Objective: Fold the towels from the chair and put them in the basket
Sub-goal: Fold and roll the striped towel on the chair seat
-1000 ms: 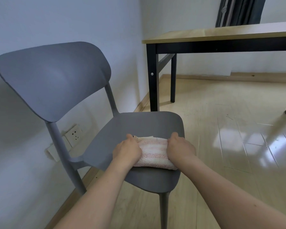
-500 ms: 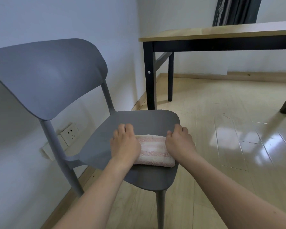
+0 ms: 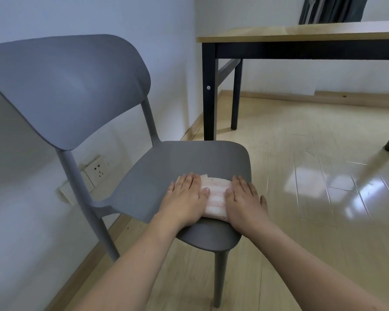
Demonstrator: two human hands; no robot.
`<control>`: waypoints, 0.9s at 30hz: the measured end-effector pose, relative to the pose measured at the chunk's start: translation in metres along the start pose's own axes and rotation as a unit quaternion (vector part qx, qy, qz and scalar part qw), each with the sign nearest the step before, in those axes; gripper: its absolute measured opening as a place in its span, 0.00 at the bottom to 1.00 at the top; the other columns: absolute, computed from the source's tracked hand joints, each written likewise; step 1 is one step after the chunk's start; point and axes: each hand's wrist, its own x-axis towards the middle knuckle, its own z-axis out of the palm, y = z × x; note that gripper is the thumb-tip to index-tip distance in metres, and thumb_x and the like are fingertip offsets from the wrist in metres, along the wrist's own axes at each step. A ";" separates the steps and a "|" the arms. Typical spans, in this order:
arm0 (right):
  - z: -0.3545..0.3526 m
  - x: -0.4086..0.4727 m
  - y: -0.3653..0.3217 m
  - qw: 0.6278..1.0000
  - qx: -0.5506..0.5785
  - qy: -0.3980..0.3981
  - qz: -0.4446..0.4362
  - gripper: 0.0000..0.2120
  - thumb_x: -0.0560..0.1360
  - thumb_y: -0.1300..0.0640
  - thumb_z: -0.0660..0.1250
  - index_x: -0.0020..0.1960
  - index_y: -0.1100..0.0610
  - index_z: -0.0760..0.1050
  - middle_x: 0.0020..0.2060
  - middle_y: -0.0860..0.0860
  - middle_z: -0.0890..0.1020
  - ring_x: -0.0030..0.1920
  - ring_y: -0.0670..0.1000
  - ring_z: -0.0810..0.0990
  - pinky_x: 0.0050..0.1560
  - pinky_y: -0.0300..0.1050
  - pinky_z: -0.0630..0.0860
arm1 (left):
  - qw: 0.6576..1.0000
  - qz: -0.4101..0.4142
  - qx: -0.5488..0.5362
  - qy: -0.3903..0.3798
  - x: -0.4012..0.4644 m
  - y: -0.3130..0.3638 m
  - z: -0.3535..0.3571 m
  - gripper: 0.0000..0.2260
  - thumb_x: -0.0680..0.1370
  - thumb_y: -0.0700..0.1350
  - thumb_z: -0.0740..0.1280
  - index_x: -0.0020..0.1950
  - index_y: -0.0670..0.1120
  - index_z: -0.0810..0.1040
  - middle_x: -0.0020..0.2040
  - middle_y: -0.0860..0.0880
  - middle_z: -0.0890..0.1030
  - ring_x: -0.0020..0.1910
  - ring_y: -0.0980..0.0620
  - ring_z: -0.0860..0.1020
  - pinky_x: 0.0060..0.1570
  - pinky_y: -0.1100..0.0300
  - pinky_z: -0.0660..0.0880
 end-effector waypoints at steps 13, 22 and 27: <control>-0.016 -0.001 -0.013 0.997 -0.054 0.020 0.053 0.17 0.79 0.53 0.49 0.66 0.56 0.63 0.64 0.57 0.66 0.63 0.59 0.64 0.63 0.53 0.59 | 0.978 -0.187 -0.093 -0.015 0.011 -0.002 -0.024 0.16 0.78 0.42 0.47 0.64 0.48 0.64 0.65 0.44 0.64 0.62 0.44 0.60 0.64 0.52 0.58; -0.040 -0.031 -0.023 0.942 0.276 -0.109 0.156 0.14 0.75 0.65 0.63 0.61 0.64 0.69 0.49 0.58 0.78 0.44 0.55 0.77 0.51 0.50 0.78 | 0.969 -0.200 -0.143 -0.023 -0.032 -0.001 -0.036 0.24 0.70 0.43 0.54 0.65 0.38 0.69 0.66 0.36 0.71 0.66 0.35 0.69 0.63 0.43 0.69; -0.058 -0.080 -0.027 0.898 0.403 -0.131 0.121 0.17 0.74 0.65 0.56 0.56 0.55 0.77 0.52 0.58 0.79 0.51 0.60 0.80 0.50 0.54 0.80 | 0.966 -0.168 -0.194 -0.026 -0.072 0.001 -0.034 0.14 0.76 0.44 0.52 0.58 0.46 0.73 0.61 0.44 0.66 0.58 0.41 0.69 0.62 0.48 0.69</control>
